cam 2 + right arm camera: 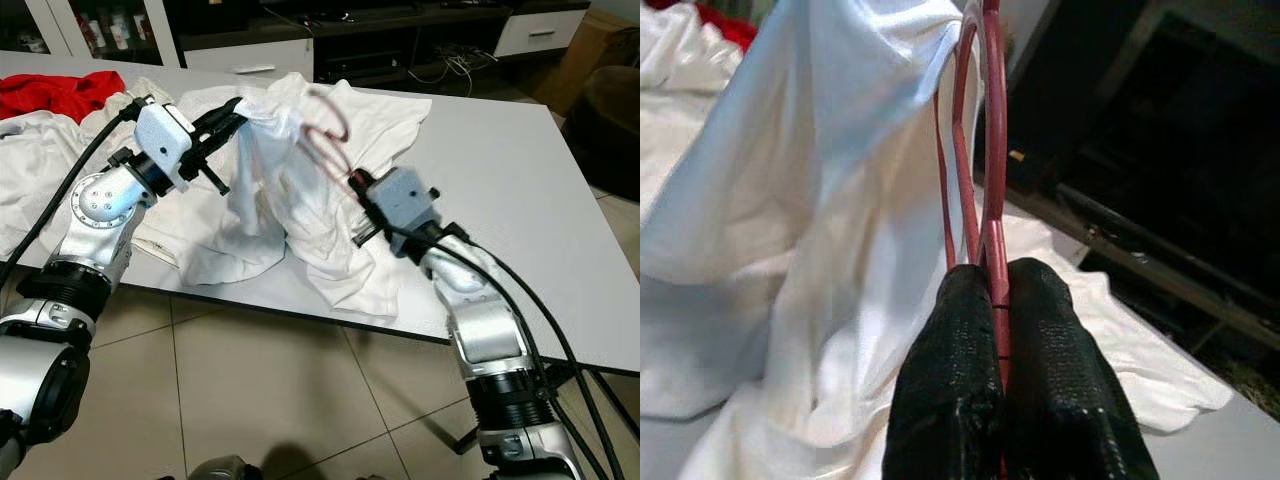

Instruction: Hang hanger

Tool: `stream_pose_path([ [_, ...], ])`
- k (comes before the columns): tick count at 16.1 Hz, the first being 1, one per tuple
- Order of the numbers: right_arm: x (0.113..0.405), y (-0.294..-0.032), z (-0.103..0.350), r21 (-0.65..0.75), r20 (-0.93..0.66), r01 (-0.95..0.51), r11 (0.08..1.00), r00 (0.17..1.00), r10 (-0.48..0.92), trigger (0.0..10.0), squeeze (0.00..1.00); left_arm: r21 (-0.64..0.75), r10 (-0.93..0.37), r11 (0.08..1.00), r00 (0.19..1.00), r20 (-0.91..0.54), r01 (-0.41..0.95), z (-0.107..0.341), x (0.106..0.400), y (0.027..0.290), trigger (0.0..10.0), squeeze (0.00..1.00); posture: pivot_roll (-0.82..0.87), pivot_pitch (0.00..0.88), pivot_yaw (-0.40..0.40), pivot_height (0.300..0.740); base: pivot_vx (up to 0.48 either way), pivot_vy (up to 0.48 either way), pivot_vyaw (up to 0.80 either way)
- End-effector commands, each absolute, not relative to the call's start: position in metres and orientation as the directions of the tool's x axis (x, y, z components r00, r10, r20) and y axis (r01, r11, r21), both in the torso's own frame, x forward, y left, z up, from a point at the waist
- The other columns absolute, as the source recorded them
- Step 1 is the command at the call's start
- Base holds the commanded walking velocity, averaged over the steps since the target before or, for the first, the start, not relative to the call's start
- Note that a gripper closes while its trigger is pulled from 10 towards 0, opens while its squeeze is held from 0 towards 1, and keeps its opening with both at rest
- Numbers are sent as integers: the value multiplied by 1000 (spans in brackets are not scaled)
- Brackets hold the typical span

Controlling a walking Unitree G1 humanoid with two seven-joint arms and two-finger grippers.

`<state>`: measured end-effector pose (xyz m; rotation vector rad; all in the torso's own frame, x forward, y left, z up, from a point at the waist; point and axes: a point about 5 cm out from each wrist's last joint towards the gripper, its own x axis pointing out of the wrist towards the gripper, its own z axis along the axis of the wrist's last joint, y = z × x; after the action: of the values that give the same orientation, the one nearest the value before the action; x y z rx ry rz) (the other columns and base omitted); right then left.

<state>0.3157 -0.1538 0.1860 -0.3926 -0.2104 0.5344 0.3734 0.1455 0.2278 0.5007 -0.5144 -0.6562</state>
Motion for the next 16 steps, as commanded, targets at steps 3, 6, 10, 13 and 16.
stream_pose_path([
  [3,310,-160,193,-412,152,-424,807,841,519,10000,0,565,-648,706,712,271,427,221,373,152,10000,1000,124,0,27,740,0,0,0],
  [6,307,-165,190,-420,141,-436,796,835,531,10000,0,583,-619,722,724,304,373,227,373,156,10000,1000,125,0,28,740,0,0,0],
  [10,302,-176,187,-447,113,-443,777,834,540,10000,0,564,-606,741,723,331,364,238,375,160,10000,0,126,0,31,740,0,0,0],
  [13,296,-179,189,-468,122,-461,754,811,572,10000,0,600,-568,741,758,320,302,240,377,170,10000,0,128,0,37,740,0,0,0],
  [16,295,-174,183,-473,113,-464,749,811,574,10000,0,597,-564,755,732,381,271,254,375,176,10000,0,128,0,37,740,0,0,0],
])
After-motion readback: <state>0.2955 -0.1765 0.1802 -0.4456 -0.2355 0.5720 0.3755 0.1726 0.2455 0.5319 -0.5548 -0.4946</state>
